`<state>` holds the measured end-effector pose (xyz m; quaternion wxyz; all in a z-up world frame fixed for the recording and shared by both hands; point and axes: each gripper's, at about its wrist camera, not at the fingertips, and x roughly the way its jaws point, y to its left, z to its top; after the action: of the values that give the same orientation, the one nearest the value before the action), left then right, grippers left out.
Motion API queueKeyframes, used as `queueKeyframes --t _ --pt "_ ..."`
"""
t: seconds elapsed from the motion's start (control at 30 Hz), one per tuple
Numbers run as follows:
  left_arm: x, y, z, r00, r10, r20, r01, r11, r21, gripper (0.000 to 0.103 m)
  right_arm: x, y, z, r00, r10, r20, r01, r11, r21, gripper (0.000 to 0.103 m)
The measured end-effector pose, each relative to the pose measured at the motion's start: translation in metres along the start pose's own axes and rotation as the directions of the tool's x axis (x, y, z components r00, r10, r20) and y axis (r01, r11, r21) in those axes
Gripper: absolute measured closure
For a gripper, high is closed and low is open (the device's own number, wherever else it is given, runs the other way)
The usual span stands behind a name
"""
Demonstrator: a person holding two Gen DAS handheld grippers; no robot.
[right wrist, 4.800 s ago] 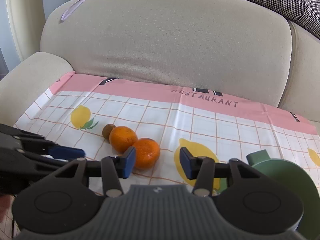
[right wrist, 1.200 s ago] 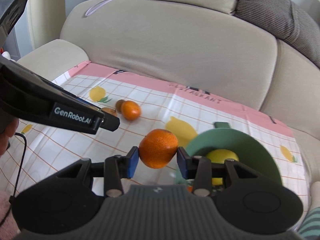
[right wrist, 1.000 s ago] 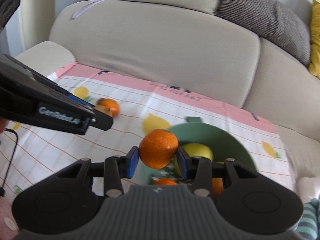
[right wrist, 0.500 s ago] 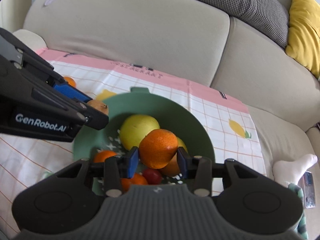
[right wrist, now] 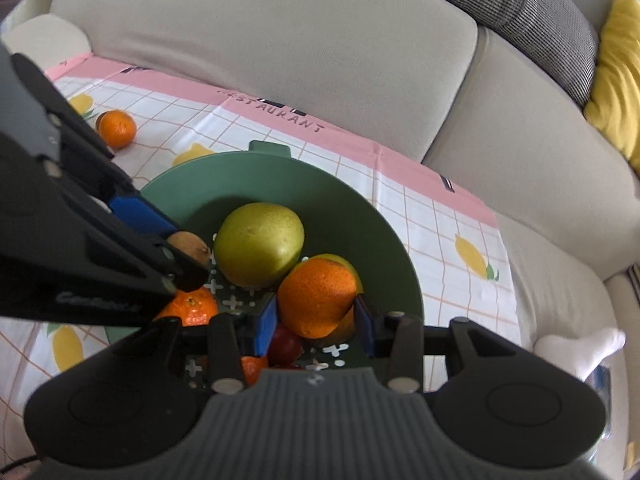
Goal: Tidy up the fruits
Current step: 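Open both tools to drop the kiwi and mandarin into the colander, then move both tools back toward the last kiwi and mandarin on the cloth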
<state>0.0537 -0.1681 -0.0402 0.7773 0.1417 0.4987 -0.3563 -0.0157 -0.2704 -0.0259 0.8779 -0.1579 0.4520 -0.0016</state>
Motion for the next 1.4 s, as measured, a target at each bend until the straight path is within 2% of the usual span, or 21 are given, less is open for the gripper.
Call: queueKeyframes --t 0.3,0.47,0.6,0.8,0.93,1.07,1.4 --pt "-0.001 -0.001 0.0 1.0 -0.004 -0.008 0.004 1.0 0.007 0.073 -0.003 0.007 -0.004 0.998 0.05 -0.028 -0.05 0.999 -0.014 0.064" --pt "-0.006 -0.001 -0.004 1.0 -0.024 0.003 0.024 1.0 -0.001 0.065 -0.004 0.01 -0.006 0.996 0.066 -0.056 -0.066 0.998 -0.009 0.064" --pt "-0.017 -0.004 -0.007 0.999 -0.021 0.04 0.021 1.0 0.004 0.049 -0.004 0.012 -0.006 0.995 0.073 -0.071 -0.075 0.997 -0.015 0.064" --pt "-0.039 0.005 -0.013 0.995 -0.028 0.094 0.033 0.999 -0.043 0.048 -0.005 0.012 -0.005 0.992 0.077 -0.096 -0.077 0.997 -0.005 0.064" --pt "-0.052 0.014 -0.017 0.993 0.029 0.115 -0.021 0.997 -0.068 0.044 -0.006 0.011 -0.002 0.991 0.09 -0.095 -0.089 0.996 0.015 0.064" --pt "-0.061 0.03 -0.023 0.991 0.054 0.122 -0.039 0.992 -0.117 0.044 -0.008 0.015 0.001 0.992 0.099 -0.08 -0.098 0.995 0.015 0.064" --pt "-0.062 0.067 -0.045 0.989 0.126 0.076 -0.106 0.969 -0.222 0.044 0.002 0.018 0.006 0.991 0.091 -0.098 -0.089 0.996 0.019 0.063"
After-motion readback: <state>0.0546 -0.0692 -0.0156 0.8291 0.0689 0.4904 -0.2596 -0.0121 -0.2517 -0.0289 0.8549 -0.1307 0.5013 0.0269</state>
